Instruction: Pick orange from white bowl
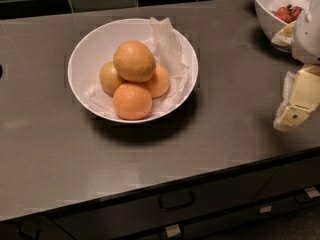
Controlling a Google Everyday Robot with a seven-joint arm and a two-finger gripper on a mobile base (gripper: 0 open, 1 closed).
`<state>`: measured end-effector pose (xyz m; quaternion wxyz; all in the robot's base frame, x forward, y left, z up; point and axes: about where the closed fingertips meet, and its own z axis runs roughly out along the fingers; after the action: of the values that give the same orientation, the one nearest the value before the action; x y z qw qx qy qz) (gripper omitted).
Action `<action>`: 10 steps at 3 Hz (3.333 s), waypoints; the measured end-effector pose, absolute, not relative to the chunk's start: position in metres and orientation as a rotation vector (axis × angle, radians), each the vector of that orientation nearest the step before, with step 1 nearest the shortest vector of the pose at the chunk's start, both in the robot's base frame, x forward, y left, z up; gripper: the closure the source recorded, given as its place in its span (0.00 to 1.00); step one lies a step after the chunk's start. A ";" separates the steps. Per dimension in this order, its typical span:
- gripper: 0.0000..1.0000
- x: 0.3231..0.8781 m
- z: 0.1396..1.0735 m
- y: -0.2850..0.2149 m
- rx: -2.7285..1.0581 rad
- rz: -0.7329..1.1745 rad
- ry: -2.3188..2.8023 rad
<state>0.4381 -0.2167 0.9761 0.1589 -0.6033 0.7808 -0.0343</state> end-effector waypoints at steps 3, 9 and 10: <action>0.00 0.460 0.991 -0.170 -1.817 -0.099 2.081; 0.00 0.524 0.977 -0.037 -1.952 0.164 1.754; 0.00 0.524 0.978 -0.037 -1.952 0.164 1.753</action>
Offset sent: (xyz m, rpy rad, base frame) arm 0.0183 0.0439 0.0096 0.0243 -0.0516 0.1162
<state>0.5242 -0.0372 0.9776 0.2534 -0.7183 0.6451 0.0602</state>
